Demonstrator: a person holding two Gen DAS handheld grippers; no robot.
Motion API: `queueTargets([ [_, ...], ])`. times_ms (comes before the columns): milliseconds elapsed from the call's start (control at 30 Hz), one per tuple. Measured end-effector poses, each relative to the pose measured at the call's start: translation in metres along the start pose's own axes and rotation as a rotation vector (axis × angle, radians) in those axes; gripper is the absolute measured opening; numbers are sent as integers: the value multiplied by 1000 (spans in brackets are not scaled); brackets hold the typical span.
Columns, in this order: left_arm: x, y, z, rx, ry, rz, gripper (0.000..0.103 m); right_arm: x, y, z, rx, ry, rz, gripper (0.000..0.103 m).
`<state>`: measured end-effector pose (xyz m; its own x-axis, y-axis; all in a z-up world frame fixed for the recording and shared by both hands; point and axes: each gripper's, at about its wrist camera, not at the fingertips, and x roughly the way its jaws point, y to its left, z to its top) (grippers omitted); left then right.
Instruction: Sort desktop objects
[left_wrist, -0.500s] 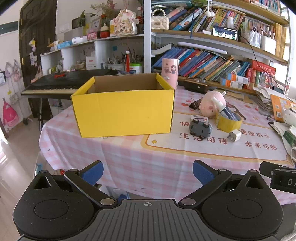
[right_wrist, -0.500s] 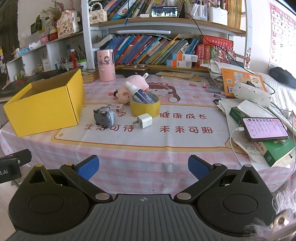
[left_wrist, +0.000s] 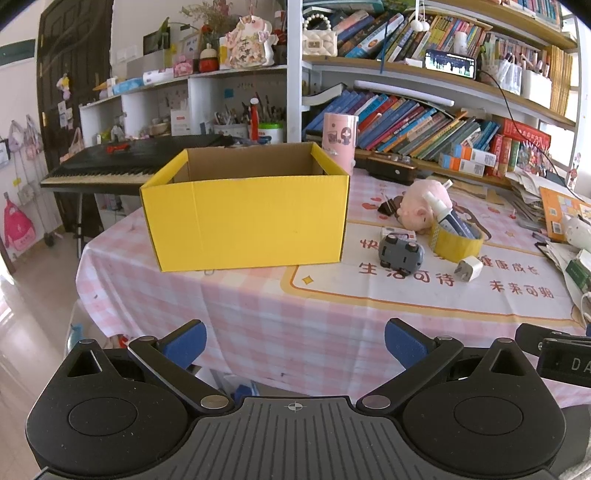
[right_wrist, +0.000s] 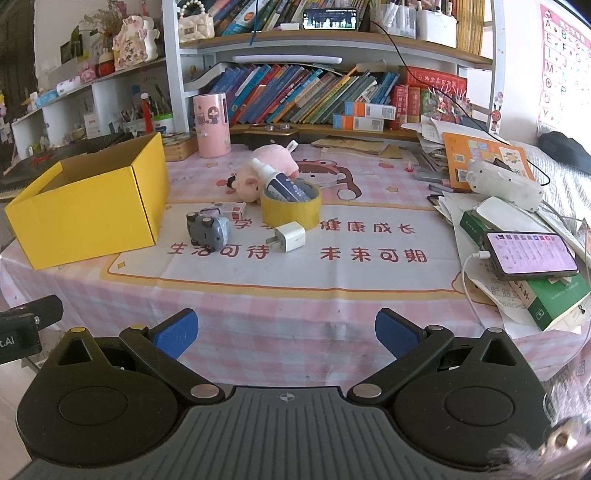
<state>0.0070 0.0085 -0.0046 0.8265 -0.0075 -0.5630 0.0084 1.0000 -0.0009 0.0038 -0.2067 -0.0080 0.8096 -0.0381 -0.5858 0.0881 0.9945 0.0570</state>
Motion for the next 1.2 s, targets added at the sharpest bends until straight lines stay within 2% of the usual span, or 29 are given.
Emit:
queueTargets([
  [1200,11,11,8,-7,14,-40,103,5,14,7,-18,36,-10,103],
])
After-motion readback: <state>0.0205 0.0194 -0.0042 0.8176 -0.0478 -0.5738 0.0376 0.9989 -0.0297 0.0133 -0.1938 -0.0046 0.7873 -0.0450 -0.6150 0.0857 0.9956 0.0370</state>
